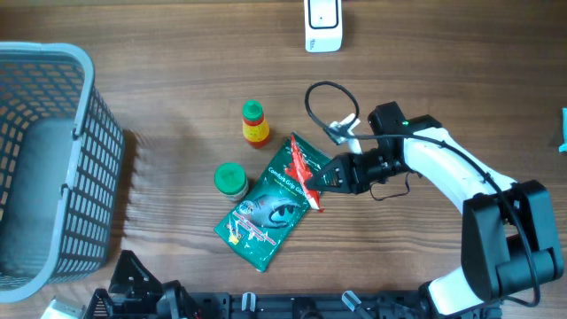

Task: Scan the item barcode
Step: 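Raise the Nescafe stick to the white barcode scanner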

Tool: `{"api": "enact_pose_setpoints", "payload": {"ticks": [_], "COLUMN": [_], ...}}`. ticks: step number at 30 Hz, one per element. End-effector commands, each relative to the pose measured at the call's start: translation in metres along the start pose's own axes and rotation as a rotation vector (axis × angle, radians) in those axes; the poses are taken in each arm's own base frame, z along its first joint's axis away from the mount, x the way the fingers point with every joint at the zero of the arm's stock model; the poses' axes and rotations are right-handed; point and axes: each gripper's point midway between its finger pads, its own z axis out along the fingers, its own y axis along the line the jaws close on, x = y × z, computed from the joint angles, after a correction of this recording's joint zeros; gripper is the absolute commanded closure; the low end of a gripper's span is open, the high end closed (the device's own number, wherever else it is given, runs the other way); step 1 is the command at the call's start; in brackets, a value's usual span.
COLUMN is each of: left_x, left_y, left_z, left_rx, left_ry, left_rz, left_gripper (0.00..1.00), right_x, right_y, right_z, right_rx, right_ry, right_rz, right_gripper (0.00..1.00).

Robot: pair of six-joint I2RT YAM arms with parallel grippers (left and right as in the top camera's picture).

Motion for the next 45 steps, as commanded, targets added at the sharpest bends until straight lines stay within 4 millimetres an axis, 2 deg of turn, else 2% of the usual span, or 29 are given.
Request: {"api": "enact_pose_setpoints", "payload": {"ticks": [1, 3, 5, 6, 8, 9, 10, 13, 15, 16, 18, 20, 22, 26, 30, 33, 37, 39, 42, 44, 45], "left_x": [0.000, 0.000, 0.000, 0.000, 0.000, 0.000, 0.000, 0.000, 0.000, 0.000, 0.000, 0.000, 0.000, 0.000, 0.000, 0.000, 0.000, 0.000, 0.000, 0.000, 0.000], "left_y": [-0.001, -0.001, -0.001, -0.001, -0.001, -0.001, -0.001, -0.001, -0.001, -0.001, -0.001, -0.001, -0.001, -0.001, -0.001, -0.001, -0.001, -0.001, -0.001, -0.001, -0.001], "left_z": [-0.001, -0.001, -0.001, -0.001, -0.001, -0.001, -0.001, -0.001, -0.001, -0.001, -0.001, -0.001, -0.001, -0.001, -0.001, -0.001, -0.001, -0.001, -0.001, -0.001, -0.001], "left_rx": [0.011, 0.011, 0.011, 0.011, 0.011, 0.011, 0.011, 0.011, 0.011, 0.012, 0.011, 0.011, 0.011, 0.011, 0.011, 0.012, 0.011, 0.011, 0.011, 0.011, 0.011], "left_ry": [-0.005, -0.005, -0.005, -0.005, -0.005, -0.005, -0.005, -0.005, -0.005, -0.005, -0.005, -0.005, -0.005, -0.005, -0.005, -0.005, -0.005, -0.005, -0.005, -0.005, -0.005], "left_rz": [-0.001, -0.001, -0.001, -0.001, -0.001, -0.001, -0.001, -0.001, -0.001, -0.001, -0.001, -0.001, -0.001, -0.001, -0.001, -0.001, -0.001, -0.001, -0.001, -0.001, -0.001], "left_gripper": [0.00, 0.00, 0.00, 0.00, 0.00, 0.00, 0.00, 0.00, 0.00, 0.00, 0.00, 0.00, 0.00, 0.00, 0.00, 0.00, 0.00, 0.00, 0.00, 0.00, 0.00], "right_x": [-0.003, -0.003, -0.011, -0.019, -0.033, -0.049, -0.060, -0.092, -0.101, -0.103, -0.100, -0.098, -0.098, -0.101, -0.114, -0.116, -0.129, -0.129, -0.131, -0.138, -0.145], "right_y": [0.011, 0.011, 0.007, 0.005, -0.001, -0.008, -0.005, 0.041, 0.063, 0.082, 0.099, 0.106, 0.105, 0.105, 0.122, 0.137, 0.160, 0.160, 0.158, 0.147, 0.133], "right_z": [0.008, 0.012, 0.014, 0.013, 0.012, 0.013, 0.013, 0.013, 0.013, 0.012, 0.011, 0.011, 0.011, 0.011, 0.011, 0.011, 0.010, 0.010, 0.011, 0.009, 0.007], "right_rx": [-0.067, -0.078, -0.086, -0.087, -0.076, -0.027, -0.024, -0.088, -0.082, -0.074, -0.069, -0.067, -0.071, -0.071, -0.048, -0.085, -0.083, -0.083, -0.084, -0.079, -0.073], "right_ry": [-0.023, -0.011, -0.008, -0.007, 0.005, 0.019, 0.017, 0.040, 0.050, 0.052, 0.050, 0.049, 0.046, 0.020, -0.026, 0.031, 0.028, 0.027, 0.027, 0.030, 0.027], "right_rz": [-0.316, -0.386, -0.527, -0.562, -0.523, -0.507, -0.562, -0.807, -0.968, -1.144, -1.374, -1.501, -1.592, -1.880, -2.119, -2.277, -2.386, -2.417, -2.369, -2.103, -1.894], "right_gripper": [0.96, 0.96, 0.96, 0.95, 0.95, 0.95, 0.96, 0.95, 0.95, 0.96, 0.96, 0.96, 0.96, 0.96, 0.96, 0.96, 0.96, 0.96, 0.96, 0.96, 0.96]}}
